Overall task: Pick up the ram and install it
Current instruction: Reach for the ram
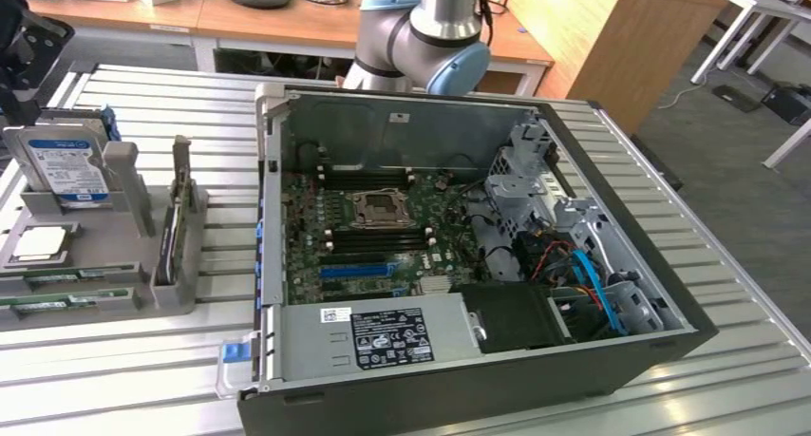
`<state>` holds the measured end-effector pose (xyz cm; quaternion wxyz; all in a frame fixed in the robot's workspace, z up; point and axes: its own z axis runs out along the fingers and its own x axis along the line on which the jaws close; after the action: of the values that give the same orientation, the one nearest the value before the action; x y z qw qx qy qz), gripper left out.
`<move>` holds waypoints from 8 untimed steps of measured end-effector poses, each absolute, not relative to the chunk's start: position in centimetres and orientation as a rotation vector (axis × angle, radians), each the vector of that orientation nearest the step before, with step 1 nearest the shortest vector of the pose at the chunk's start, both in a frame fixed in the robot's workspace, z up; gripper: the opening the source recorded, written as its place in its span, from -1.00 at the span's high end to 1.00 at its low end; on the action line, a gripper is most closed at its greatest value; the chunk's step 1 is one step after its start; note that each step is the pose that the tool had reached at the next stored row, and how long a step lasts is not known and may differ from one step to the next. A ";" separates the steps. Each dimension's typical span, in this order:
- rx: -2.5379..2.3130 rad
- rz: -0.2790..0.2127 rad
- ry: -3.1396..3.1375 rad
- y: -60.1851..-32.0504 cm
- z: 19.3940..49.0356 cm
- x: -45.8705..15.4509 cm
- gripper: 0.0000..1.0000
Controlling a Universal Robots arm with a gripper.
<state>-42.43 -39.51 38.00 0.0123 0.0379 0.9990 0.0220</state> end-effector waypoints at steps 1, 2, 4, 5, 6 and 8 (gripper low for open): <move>0.118 0.069 3.114 -39.5 38.0 -42.4 0.79; 0.118 0.069 3.114 -39.5 38.0 -42.4 0.79; 0.118 0.069 3.114 -39.5 38.0 -42.4 0.79; 0.118 0.069 3.114 -39.7 38.0 -42.5 0.79; 0.118 0.069 3.114 -39.9 38.0 -42.5 0.79; 0.118 0.069 3.114 -40.3 38.0 -42.5 0.79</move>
<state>-42.51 -40.33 38.00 0.0124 0.0379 0.9990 0.0221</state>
